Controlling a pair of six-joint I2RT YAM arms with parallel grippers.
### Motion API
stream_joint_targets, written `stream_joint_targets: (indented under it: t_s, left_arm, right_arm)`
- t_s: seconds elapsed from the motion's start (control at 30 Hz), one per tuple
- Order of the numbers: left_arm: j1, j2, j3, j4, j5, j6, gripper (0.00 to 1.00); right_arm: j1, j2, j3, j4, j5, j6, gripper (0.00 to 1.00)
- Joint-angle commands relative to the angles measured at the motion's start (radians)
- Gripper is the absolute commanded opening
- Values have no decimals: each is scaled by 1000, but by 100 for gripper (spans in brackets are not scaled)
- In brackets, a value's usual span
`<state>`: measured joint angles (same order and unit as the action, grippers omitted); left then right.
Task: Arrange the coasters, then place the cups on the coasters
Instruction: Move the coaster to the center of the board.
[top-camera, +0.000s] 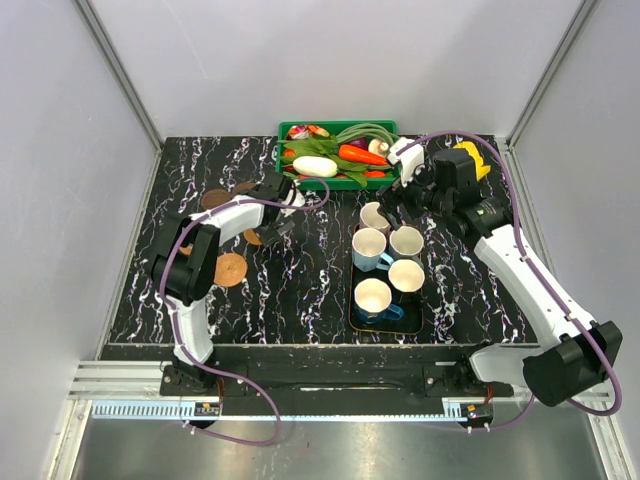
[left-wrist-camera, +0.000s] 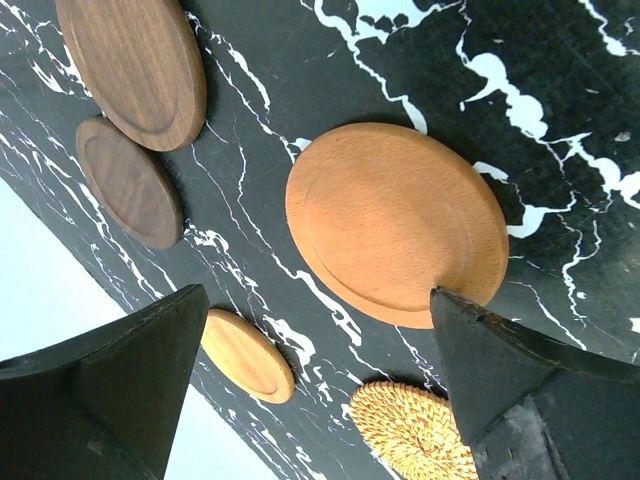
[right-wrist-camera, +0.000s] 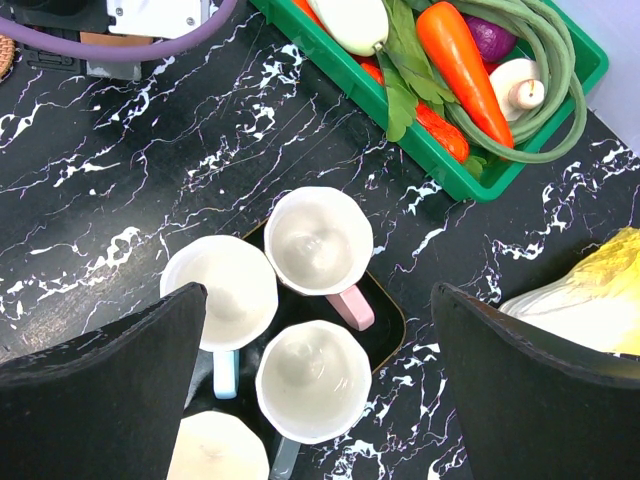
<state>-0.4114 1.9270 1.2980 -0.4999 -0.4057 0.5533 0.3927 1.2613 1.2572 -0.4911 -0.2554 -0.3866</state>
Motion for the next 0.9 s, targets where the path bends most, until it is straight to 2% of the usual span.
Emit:
stream_joint_targets:
  t_s: [0.0,0.37,0.5,0.87]
  left_arm:
    - [-12,-20,-12,-28,59,-6,99]
    - [-20,-60,-25,-32,67,-15,99]
    - [-15,-53,-6,32,4,-24,99]
    - [129,15,299,-6,-51,-67,99]
  right_arm:
    - [-5,-23,1,39,-16,-5,100]
    - [-5,-23,-1,39,-19,-6,100]
    - [-3,-25,-1,40,-16,-6,100]
    - [-5,-28,-2,40,-8,-11,100]
